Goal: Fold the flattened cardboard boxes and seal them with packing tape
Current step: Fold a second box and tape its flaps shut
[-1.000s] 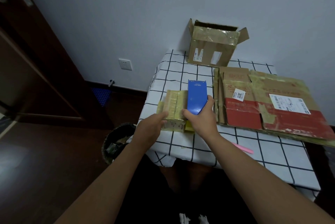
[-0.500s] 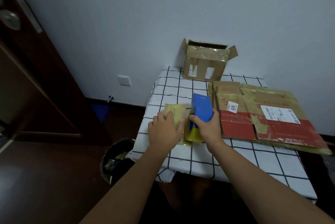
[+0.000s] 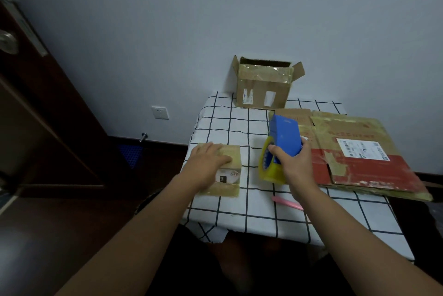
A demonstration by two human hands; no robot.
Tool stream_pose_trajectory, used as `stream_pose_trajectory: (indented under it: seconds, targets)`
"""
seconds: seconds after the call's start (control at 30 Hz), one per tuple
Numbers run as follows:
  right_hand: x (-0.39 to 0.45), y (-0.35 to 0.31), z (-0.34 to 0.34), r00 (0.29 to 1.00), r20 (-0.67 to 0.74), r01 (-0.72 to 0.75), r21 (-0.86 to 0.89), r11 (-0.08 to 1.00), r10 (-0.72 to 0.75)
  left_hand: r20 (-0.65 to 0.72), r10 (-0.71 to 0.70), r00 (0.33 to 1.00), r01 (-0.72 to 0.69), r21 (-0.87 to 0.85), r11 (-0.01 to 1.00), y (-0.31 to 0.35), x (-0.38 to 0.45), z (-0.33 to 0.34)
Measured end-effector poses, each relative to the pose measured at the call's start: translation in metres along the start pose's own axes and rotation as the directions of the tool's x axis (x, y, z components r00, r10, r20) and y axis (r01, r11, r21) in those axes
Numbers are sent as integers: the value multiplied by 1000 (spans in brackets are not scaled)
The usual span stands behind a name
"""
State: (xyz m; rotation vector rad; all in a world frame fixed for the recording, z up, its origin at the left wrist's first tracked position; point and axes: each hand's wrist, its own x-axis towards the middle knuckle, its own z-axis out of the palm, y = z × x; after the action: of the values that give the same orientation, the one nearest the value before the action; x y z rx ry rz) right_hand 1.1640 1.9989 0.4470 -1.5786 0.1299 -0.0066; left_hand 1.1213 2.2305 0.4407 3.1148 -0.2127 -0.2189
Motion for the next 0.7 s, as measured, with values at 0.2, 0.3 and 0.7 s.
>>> stream_pose_trajectory:
  seconds: [0.2, 0.3, 0.7]
  targets:
    - [-3, 1, 1, 1000, -21, 19, 8, 1000, -19, -116, -161, 980, 137, -189, 972, 14, -9, 17]
    - [-6, 2, 3, 1000, -11, 21, -9, 1000, -21, -182, -352, 918, 323, -170, 931, 39, 0, 28]
    - [-31, -11, -36, 988, 155, 20, -137, 990, 2, -364, 37, 931, -176, -357, 917, 3, -25, 36]
